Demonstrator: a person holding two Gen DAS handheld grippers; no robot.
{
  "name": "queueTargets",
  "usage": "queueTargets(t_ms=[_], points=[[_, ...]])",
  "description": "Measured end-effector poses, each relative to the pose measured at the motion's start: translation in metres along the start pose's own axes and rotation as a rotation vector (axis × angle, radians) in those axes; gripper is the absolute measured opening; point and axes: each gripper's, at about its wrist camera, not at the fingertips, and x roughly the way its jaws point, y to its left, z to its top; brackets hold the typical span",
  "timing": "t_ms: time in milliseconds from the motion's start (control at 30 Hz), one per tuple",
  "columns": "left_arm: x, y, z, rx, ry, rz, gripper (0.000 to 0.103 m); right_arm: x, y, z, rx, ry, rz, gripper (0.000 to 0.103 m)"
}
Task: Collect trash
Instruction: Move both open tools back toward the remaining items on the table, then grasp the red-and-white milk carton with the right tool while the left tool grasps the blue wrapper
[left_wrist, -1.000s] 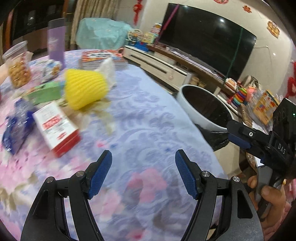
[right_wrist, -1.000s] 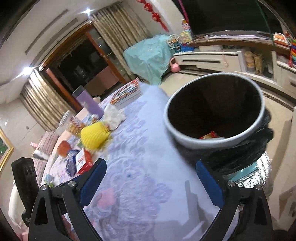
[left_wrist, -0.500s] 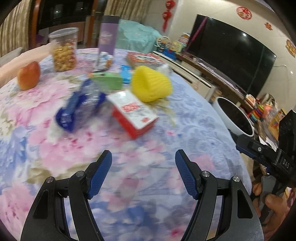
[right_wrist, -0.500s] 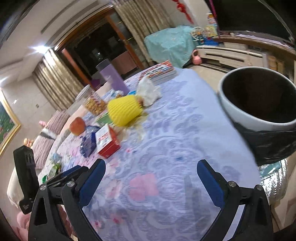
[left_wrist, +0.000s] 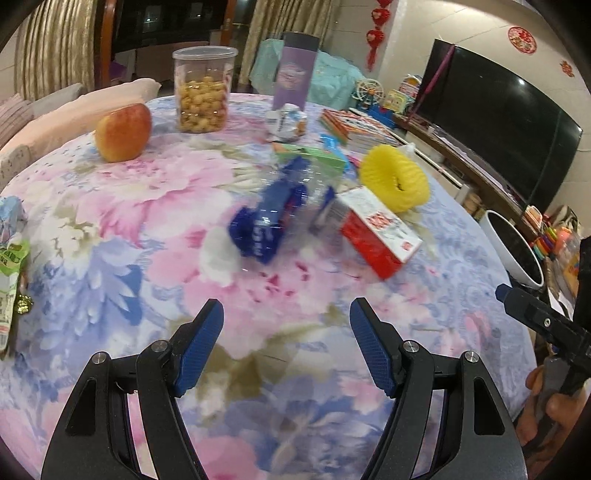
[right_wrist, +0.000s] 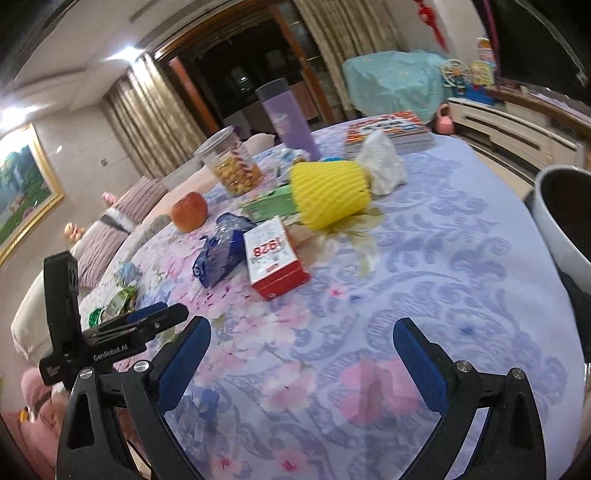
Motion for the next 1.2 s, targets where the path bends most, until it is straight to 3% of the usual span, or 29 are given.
queueTargets(t_ms=[467, 700, 800, 833, 867, 900, 933, 967, 1067, 1200], points=[[0.026, 0.017, 0.031, 0.074, 0.03, 0.021, 0.074, 0.044, 0.027, 0.022, -0.16, 0.051, 0.005, 0.1], [0.052, 0.02, 0.057, 0.147, 0.063, -0.044, 0.076, 0.072, 0.035, 0.034, -0.247, 0.091, -0.01, 0.099], [0.063, 0.022, 0.062, 0.147, 0.073, -0.051, 0.076, 0.086, 0.038, 0.036, -0.275, 0.123, -0.02, 0.092], [0.066, 0.023, 0.062, 0.147, 0.076, -0.059, 0.076, 0.09, 0.038, 0.036, -0.281, 0.133, -0.026, 0.085], [0.067, 0.023, 0.063, 0.149, 0.08, -0.068, 0.073, 0.095, 0.039, 0.036, -0.283, 0.147, -0.029, 0.075], [0.069, 0.021, 0.062, 0.155, 0.086, -0.08, 0.061, 0.099, 0.037, 0.035, -0.277, 0.165, -0.023, 0.07], [0.071, 0.019, 0.061, 0.166, 0.096, -0.094, 0.051, 0.102, 0.036, 0.034, -0.271, 0.177, -0.024, 0.056], [0.072, 0.015, 0.059, 0.183, 0.099, -0.09, 0.046, 0.105, 0.034, 0.033, -0.264, 0.187, -0.032, 0.053], [0.068, 0.006, 0.056, 0.221, 0.085, -0.071, 0.036, 0.096, 0.029, 0.031, -0.234, 0.171, -0.02, 0.053], [0.059, 0.002, 0.05, 0.193, 0.086, -0.09, 0.032, 0.079, 0.017, 0.024, -0.176, 0.156, -0.007, 0.053]])
